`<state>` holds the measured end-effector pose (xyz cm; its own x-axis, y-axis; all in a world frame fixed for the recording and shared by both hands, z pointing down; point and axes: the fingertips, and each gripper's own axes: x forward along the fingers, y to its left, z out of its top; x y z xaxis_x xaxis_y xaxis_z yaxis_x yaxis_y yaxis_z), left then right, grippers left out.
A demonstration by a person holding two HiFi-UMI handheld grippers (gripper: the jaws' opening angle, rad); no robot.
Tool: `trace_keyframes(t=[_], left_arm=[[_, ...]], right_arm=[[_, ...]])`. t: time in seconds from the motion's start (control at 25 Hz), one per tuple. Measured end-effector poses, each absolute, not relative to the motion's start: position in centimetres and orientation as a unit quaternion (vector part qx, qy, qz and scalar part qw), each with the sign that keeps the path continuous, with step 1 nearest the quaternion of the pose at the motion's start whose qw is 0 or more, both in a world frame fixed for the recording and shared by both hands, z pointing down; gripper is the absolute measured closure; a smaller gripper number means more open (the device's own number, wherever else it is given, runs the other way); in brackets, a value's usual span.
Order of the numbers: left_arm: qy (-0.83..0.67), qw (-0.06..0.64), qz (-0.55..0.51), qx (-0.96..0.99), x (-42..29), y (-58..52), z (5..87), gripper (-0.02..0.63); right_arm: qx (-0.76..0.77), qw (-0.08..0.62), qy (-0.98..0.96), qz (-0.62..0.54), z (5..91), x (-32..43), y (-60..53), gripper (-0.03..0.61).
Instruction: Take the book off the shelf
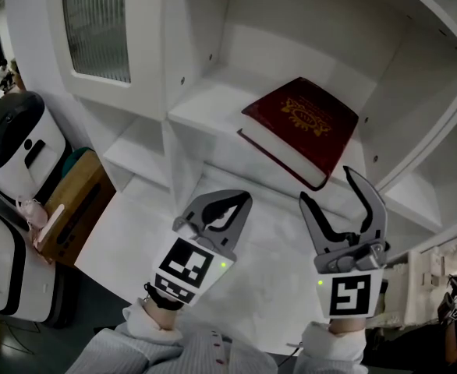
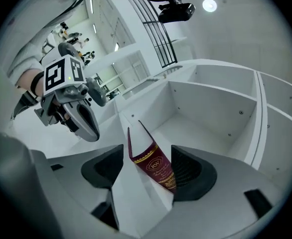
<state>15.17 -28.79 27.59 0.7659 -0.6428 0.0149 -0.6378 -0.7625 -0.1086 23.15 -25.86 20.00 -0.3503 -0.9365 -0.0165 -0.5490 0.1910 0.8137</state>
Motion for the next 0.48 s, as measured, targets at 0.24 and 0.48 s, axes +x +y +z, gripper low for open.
trace_keyframes(t=[0.24, 0.48], left_arm=[[0.343, 0.046, -0.028, -0.938, 14.8, -29.1, 27.8, 0.604], [0.345, 0.043, -0.026, -0.937, 14.5, -29.3, 28.1, 0.604]], right_arm=[[0.489, 0.307, -0.697, -0.426, 19.9, 23.0, -27.1, 0.327], [0.456, 0.342, -0.672, -0.473, 19.8, 22.4, -27.7, 0.325]])
